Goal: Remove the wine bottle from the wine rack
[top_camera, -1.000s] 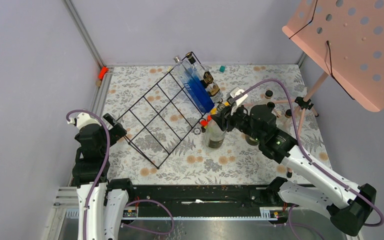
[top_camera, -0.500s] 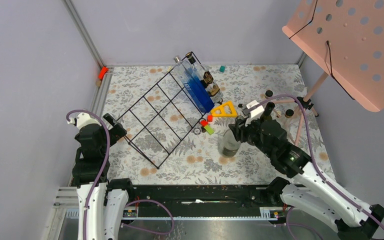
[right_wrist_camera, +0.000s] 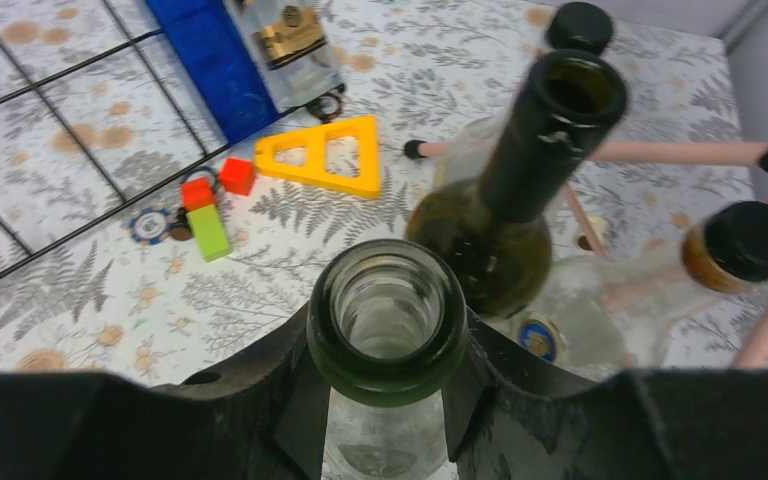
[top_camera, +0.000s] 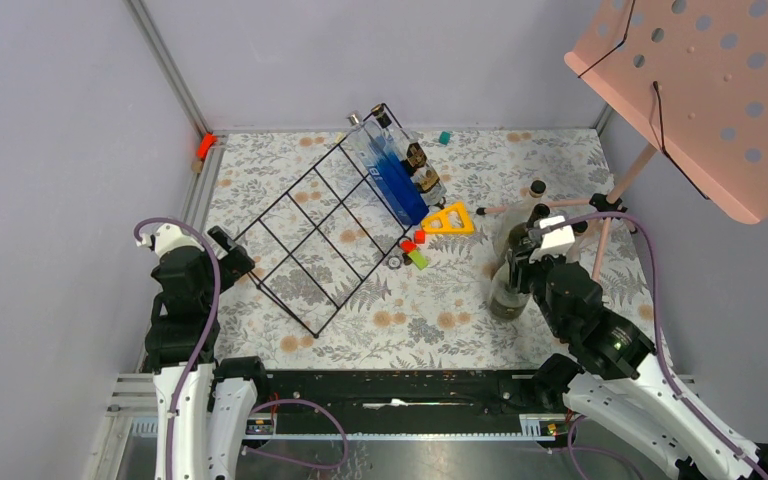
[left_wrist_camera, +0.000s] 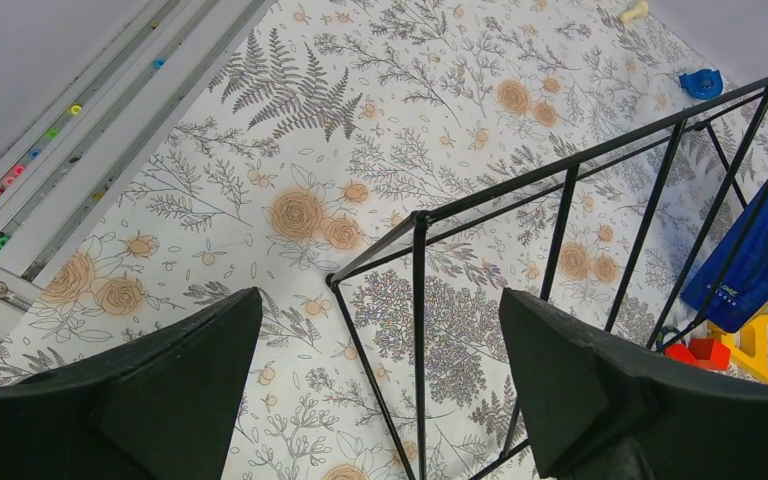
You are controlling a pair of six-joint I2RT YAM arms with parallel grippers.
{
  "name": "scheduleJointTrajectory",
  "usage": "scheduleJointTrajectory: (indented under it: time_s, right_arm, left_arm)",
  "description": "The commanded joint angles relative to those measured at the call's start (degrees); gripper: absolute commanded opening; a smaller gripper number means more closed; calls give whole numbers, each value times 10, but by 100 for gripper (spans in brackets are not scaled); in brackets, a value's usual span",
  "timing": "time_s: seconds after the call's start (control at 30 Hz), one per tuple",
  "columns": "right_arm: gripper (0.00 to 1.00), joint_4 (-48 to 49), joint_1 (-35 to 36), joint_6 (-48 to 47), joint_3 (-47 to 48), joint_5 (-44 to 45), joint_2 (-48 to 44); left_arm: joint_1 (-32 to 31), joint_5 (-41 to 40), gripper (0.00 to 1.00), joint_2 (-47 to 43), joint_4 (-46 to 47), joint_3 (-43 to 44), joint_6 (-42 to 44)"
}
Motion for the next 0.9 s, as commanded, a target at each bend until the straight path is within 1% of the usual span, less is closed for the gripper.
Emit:
scheduleJointTrajectory:
  time_s: [0.0, 0.17, 0.43, 0.47, 0.5, 0.67, 0.83, 0.87]
  right_arm:
    - [0, 49, 2, -3, 8, 120, -11]
    - [0, 51, 2, -3, -8, 219, 4]
    - [0, 58, -5, 23, -24, 297, 17]
    - [3, 58, -5, 26, -26, 302, 16]
    - [9, 58, -6, 28, -27, 305, 15]
    - [44, 58, -8, 34, -31, 303, 11]
    - [78, 58, -8, 17, -26, 272, 4]
    - [82, 58, -8, 8, -24, 261, 3]
  left_arm:
    - [4, 11, 99, 5, 31, 0, 8]
    - [4, 9, 99, 3, 31, 0, 8]
    - [4, 11, 99, 5, 31, 0, 8]
    - [4, 12, 99, 5, 31, 0, 8]
    - [4, 12, 99, 5, 31, 0, 8]
    - [4, 14, 99, 5, 31, 0, 8]
    - [4, 14, 99, 5, 31, 0, 8]
    - [4, 14, 99, 4, 31, -1, 8]
